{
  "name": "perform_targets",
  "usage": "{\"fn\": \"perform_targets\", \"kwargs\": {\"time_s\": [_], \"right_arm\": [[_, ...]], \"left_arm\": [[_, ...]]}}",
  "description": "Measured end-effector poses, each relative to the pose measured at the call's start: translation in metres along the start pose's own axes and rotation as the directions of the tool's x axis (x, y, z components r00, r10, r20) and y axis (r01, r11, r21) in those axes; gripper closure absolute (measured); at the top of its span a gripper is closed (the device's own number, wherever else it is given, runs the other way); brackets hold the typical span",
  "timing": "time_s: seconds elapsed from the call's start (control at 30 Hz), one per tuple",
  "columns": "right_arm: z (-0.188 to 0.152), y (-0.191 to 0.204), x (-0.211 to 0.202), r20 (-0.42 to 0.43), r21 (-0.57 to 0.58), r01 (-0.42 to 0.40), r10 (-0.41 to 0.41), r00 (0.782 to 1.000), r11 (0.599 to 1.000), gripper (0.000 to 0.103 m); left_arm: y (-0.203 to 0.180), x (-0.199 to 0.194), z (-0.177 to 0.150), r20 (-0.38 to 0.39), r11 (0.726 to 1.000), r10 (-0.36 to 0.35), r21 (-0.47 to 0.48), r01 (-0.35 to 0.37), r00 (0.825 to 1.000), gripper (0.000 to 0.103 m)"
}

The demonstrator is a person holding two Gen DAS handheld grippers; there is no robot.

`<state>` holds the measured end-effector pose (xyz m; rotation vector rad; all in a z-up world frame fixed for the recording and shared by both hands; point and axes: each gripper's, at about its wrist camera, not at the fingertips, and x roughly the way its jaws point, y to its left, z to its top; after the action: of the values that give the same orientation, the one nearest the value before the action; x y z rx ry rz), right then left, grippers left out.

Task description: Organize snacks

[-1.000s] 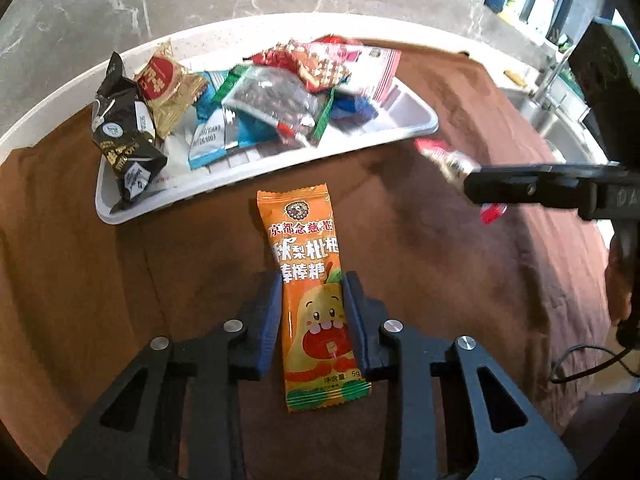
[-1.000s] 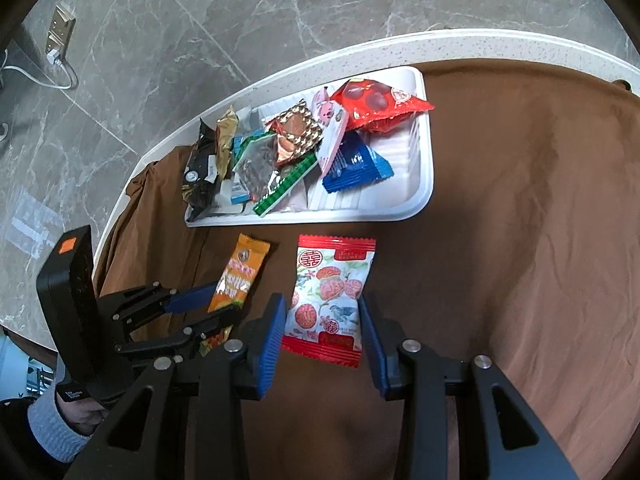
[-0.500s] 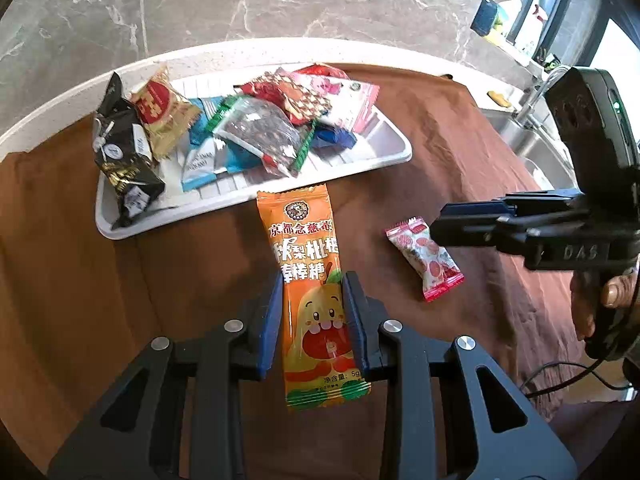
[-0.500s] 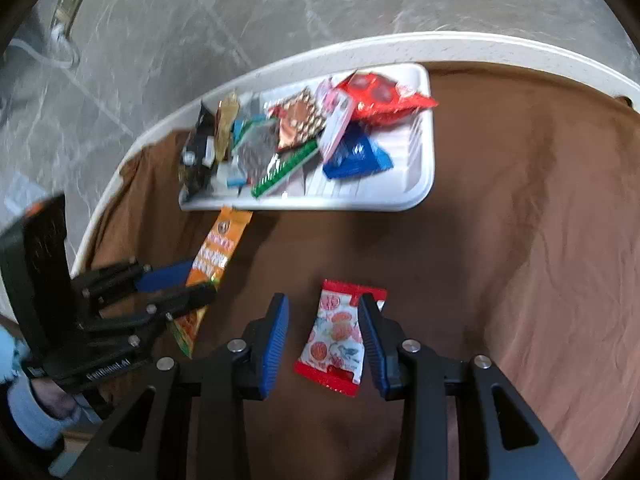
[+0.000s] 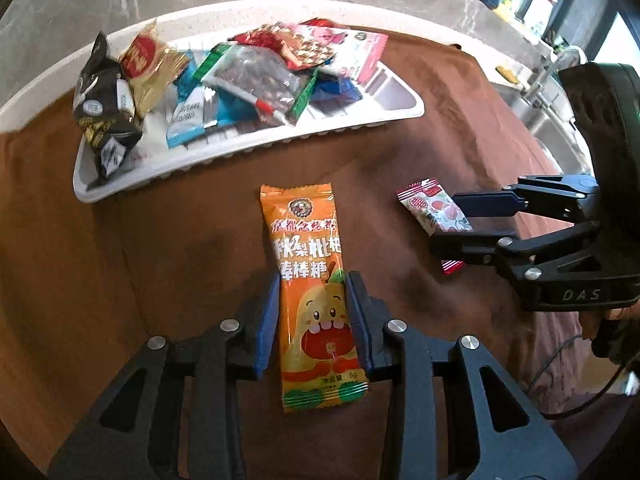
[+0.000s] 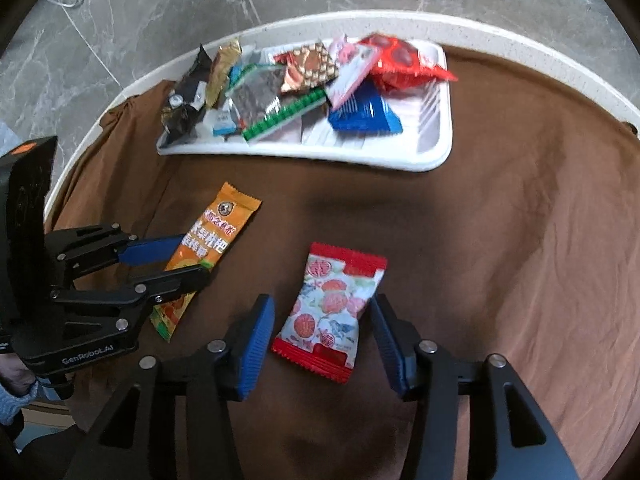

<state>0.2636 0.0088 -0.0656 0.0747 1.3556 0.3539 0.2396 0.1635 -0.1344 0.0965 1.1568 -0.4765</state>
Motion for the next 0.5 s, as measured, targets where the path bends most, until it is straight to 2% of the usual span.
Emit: {"fn": "perform_targets", "kwargs": {"time_s": [0.13,0.17,0.3,0.5], "right_arm": [[0.0,0.001,0.002,0.002,0.02,0.001,-0.001,1.0,1.0,0.045],[0.001,0.0,0.002,-0.001,0.028,-0.011,0.011,1.0,1.0,0.04],[0.004,-0.002,0.003,-0.013,0.066,-0.038,0.039,0.999,0.997,0.034],[0.007,-0.001,0.004,-0.03,0.074,-0.051,0.053,0.998,0.996,0.03]], "left_arm": [[-0.008,0.005,0.001,-0.003,0.999,-0.024,0.022,0.024,1.0,0.046],[-0.011,0.006,0.0,-0.004,0.999,-0.022,0.032,0.022,1.0,0.041],[-0.024,0.011,-0.001,0.002,0.998,0.005,0.07,-0.005,1.0,0.034],[-0.023,0.01,-0.002,0.017,0.998,-0.002,0.064,0.001,1.0,0.033]]}}
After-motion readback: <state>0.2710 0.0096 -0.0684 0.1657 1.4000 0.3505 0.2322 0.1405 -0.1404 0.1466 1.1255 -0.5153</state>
